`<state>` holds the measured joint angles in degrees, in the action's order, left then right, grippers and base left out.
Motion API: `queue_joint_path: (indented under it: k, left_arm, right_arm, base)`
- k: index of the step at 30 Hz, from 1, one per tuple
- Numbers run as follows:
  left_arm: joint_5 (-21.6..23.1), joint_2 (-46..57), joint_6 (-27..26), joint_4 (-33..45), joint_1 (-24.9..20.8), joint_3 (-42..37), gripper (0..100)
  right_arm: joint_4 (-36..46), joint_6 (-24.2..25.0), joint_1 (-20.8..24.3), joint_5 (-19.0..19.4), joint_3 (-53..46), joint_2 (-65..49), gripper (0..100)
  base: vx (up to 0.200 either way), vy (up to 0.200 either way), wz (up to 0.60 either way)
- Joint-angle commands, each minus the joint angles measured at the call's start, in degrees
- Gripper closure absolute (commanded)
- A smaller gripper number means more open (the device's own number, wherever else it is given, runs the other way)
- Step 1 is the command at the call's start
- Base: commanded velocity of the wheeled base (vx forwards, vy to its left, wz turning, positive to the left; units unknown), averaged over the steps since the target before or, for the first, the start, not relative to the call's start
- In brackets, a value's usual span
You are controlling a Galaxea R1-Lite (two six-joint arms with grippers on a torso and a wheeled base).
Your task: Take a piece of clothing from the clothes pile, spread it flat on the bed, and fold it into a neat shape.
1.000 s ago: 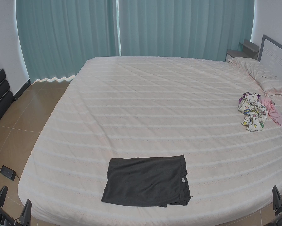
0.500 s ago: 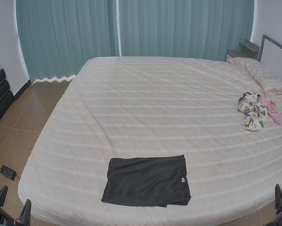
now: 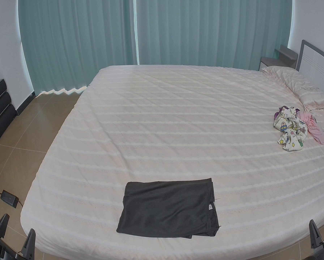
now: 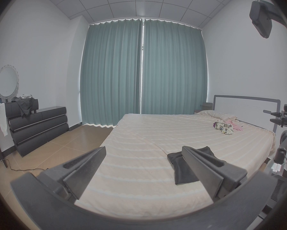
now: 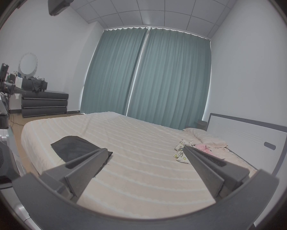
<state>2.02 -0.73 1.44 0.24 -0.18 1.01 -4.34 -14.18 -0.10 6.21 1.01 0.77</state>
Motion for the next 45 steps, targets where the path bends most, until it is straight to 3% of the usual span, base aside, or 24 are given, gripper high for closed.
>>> queue_joint_path:
  k: [1, 6, 8, 13, 14, 16, 18, 21, 22, 29, 34, 38, 40, 45]
  left_arm:
    - [0.0, 0.7, 0.0, -0.1, 0.0, -0.8, 0]
    - [0.0, 0.7, 0.1, 0.0, 0.0, -0.8, 0]
    - [0.0, 0.7, 0.1, 0.0, 0.0, -0.8, 0]
    - [0.0, 0.7, 0.1, 0.0, 0.0, -0.8, 0]
    - [0.0, 0.7, 0.1, 0.0, 0.0, -0.8, 0]
    - [0.0, 0.7, 0.1, 0.0, 0.0, -0.9, 0]
    - [0.0, 0.7, 0.1, 0.0, 0.0, -0.8, 0]
    - [0.0, 0.7, 0.1, 0.0, 0.0, -0.8, 0]
    - [0.0, 0.7, 0.1, 0.0, 0.0, -0.8, 0]
    - [0.0, 0.7, 0.1, 0.0, 0.0, -0.8, 0]
    - [0.0, 0.7, 0.1, 0.0, 0.0, -0.8, 0]
    - [0.1, 0.7, 0.0, 0.0, 0.0, -0.8, 0]
    - [0.0, 0.7, 0.0, 0.0, 0.0, -0.8, 0]
    - [0.1, 0.7, 0.0, -0.1, 0.0, -0.8, 0]
  right_arm:
    - [-0.1, -0.7, 0.0, -0.6, -1.0, -0.7, 0]
    - [0.0, 0.1, 0.0, 1.5, -1.0, -0.7, 0]
    - [0.0, 0.5, 0.0, 7.9, -1.0, -0.7, 0]
    - [0.1, 2.8, 0.0, 10.7, -1.0, -0.7, 0]
    - [0.1, 2.8, 0.0, 10.7, -1.0, -0.7, 0]
    - [0.1, 7.7, 0.0, 10.0, -1.0, -0.7, 0]
    - [0.1, 8.0, 0.0, 8.2, -1.0, -0.7, 0]
    - [0.9, 7.9, 0.0, -2.0, -0.8, -0.7, 0]
    - [1.5, 8.9, 0.0, -2.9, -0.7, -0.7, 0]
    - [4.1, 16.7, 0.1, -2.5, 0.0, -0.7, 0]
    - [3.4, 18.2, 0.1, -3.1, -0.1, -0.7, 0]
    - [0.1, 17.7, 0.1, -4.4, -1.0, -0.7, 0]
    - [-5.6, 17.7, 0.1, -4.1, -1.0, -0.8, 0]
    - [-8.4, 15.4, 0.1, 0.1, 0.7, -0.8, 0]
  base:
    - [0.000, 0.000, 0.00]
    - [0.000, 0.000, 0.00]
    - [0.000, 0.000, 0.00]
    - [0.000, 0.000, 0.00]
    - [0.000, 0.000, 0.00]
    - [0.000, 0.000, 0.00]
    - [0.000, 0.000, 0.00]
    - [0.000, 0.000, 0.00]
    - [0.000, 0.000, 0.00]
    - [0.000, 0.000, 0.00]
    - [0.000, 0.000, 0.00]
    - [0.000, 0.000, 0.00]
    - [0.000, 0.000, 0.00]
    - [0.000, 0.000, 0.00]
